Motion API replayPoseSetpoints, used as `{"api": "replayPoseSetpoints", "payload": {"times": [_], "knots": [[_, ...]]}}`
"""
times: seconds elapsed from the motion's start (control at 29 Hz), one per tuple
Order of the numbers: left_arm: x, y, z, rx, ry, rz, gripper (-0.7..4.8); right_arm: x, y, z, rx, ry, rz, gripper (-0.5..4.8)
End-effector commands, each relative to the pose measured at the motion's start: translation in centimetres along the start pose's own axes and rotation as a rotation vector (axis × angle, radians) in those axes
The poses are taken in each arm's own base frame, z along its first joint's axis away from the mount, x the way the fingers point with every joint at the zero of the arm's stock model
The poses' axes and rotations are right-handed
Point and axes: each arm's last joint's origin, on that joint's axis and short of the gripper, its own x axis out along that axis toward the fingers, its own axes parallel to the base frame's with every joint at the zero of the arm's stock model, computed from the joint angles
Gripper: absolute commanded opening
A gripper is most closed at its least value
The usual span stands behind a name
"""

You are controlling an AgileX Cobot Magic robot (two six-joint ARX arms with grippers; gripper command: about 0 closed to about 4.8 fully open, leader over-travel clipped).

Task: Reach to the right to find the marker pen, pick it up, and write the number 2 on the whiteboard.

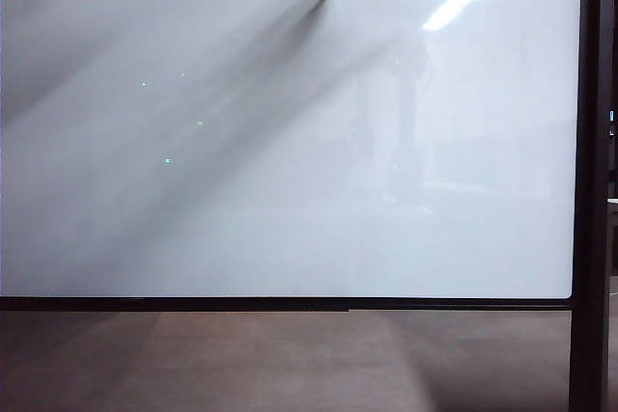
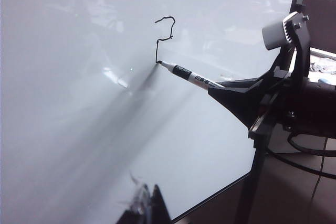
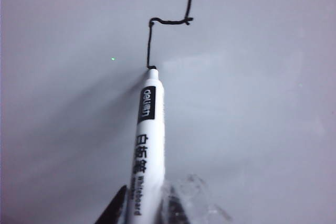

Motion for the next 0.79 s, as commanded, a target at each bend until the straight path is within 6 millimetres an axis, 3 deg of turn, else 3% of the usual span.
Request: {"api": "replayPoseSetpoints", "payload": {"times": [0.03,0.79], "knots": [[-0.08,0.01,0.18,0.001,-0.010,-0.004,-0.05,-0.13,-0.25,0.55,0.003,-0.024,-0.050,0.39],[-0.08,0.01,0.12,0.001,-0.003,-0.004,-0.05,-0.25,-0.52,0.53,0.002,-0.011,-0.136,0.40]]}}
